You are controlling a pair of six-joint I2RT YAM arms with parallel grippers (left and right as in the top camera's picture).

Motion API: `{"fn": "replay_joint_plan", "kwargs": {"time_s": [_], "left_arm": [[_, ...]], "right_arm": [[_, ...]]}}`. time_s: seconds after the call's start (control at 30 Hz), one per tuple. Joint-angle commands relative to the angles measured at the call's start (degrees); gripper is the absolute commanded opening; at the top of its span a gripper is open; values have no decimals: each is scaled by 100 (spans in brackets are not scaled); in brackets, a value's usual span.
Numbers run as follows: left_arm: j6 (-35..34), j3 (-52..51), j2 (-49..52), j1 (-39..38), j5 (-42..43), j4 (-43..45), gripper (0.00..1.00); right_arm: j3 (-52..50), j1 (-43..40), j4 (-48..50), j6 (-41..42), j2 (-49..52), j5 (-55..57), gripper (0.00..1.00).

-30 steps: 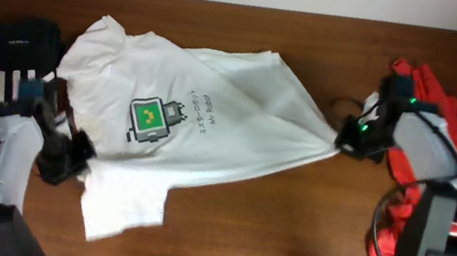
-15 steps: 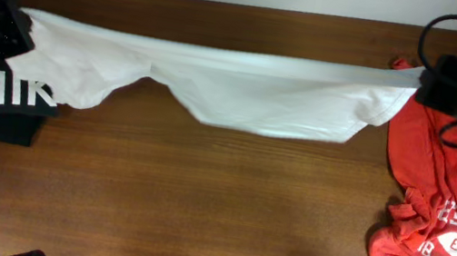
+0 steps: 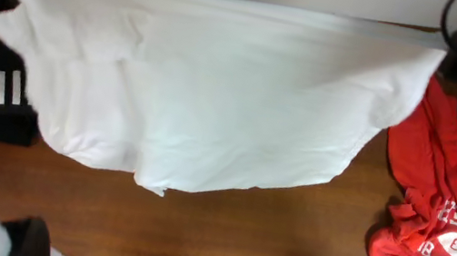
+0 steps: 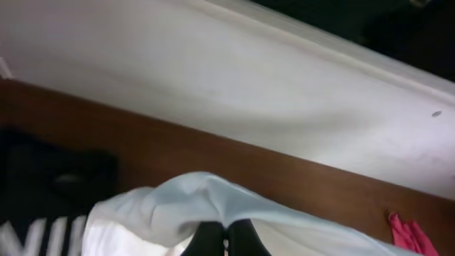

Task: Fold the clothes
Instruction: 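Lift the T-shirt with both grippers and shake it out upward, then lay the T-shirt flat on the table with both grippers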

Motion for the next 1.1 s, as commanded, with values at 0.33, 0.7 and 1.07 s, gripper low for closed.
{"fn": "replay_joint_plan", "kwargs": {"time_s": [0.33,0.7,1.07], "left_arm": [[-57,466,1296,-280,-170,3191,0],[881,-348,1740,-629,-87,-2127,0],[1200,-5672,1521,-881,-544,-1255,0]], "right_arm": [[50,-55,2457,142,901,1145,4],[-1320,-55,-1082,59,1307,1816,4],[-5040,-55,-887,540,1296,1816,4]]}}
